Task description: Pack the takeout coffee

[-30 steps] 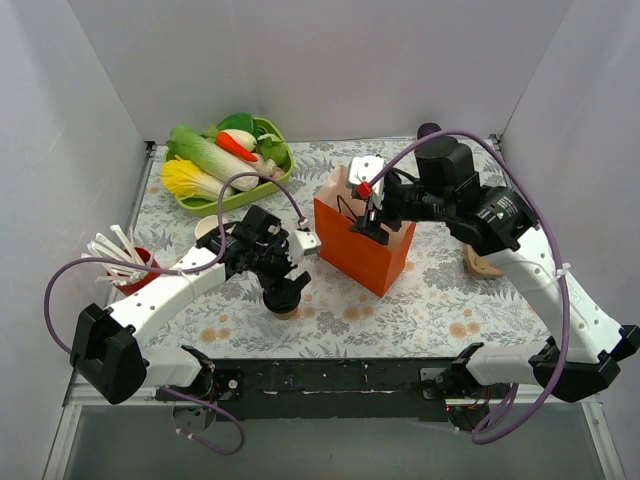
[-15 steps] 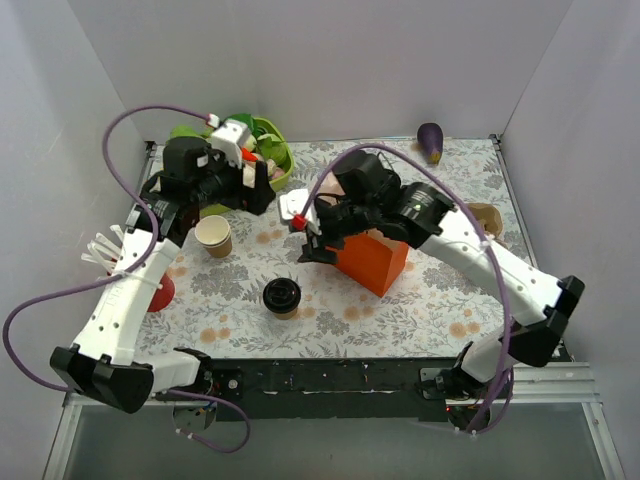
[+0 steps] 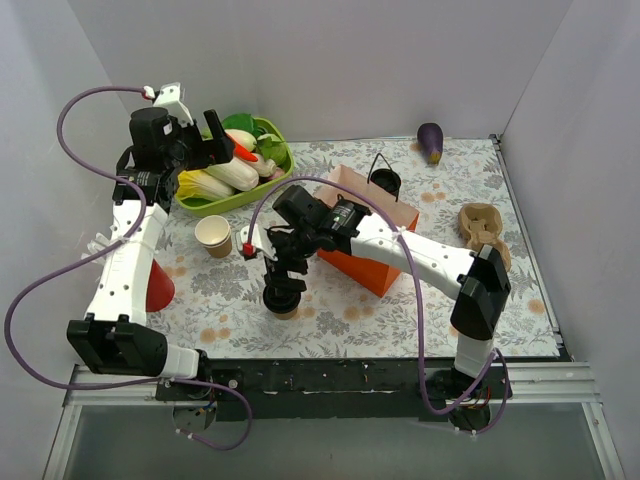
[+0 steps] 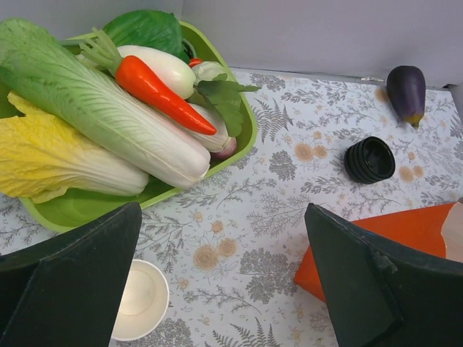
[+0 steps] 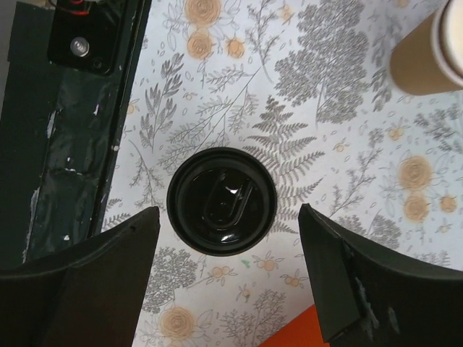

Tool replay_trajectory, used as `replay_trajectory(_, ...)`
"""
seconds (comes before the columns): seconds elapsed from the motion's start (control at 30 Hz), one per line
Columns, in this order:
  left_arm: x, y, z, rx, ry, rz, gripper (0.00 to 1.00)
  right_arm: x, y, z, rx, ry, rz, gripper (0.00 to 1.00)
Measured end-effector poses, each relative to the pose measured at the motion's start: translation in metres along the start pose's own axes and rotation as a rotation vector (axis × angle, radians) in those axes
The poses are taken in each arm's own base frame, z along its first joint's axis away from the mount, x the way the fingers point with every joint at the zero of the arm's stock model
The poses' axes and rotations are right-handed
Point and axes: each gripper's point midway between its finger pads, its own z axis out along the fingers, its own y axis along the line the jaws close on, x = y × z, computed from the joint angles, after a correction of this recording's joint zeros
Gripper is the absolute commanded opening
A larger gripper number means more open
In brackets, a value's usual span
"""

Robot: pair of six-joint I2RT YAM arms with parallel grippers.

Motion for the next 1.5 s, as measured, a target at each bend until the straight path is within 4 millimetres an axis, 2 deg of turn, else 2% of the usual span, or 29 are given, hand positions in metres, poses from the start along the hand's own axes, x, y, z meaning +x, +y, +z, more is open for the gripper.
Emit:
replay_trajectory(0.2, 0.002, -0.004, -0.012, 0.018, -0.025, -0.012, 0.98, 0.017, 0.01, 0.015, -0.011, 0.056, 0.03, 0.87)
replay_trajectory(0.7, 0.023, -0.004, -0.007, 0.04, 0.025, -0.031, 0.98, 0.054, 0.002, 0.041, 0.039, 0.175, 0.056, 0.88)
replay_trajectory(0.93, 0.027, -0.004, -0.006, 0.044, 0.034, -0.032, 0.98, 0.056, 0.002, 0.043, 0.038, 0.181, 0.065, 0.83)
replay_trajectory(1.03, 0.027, -0.005, -0.006, 0.046, 0.034, -0.032, 0.98, 0.056, 0.003, 0.043, 0.036, 0.181, 0.065, 0.77)
replay_trajectory(1.5, 0.027, -0.005, -0.006, 0.053, 0.036, -0.034, 0.98, 0.053, 0.012, 0.048, -0.012, 0.163, 0.054, 0.82)
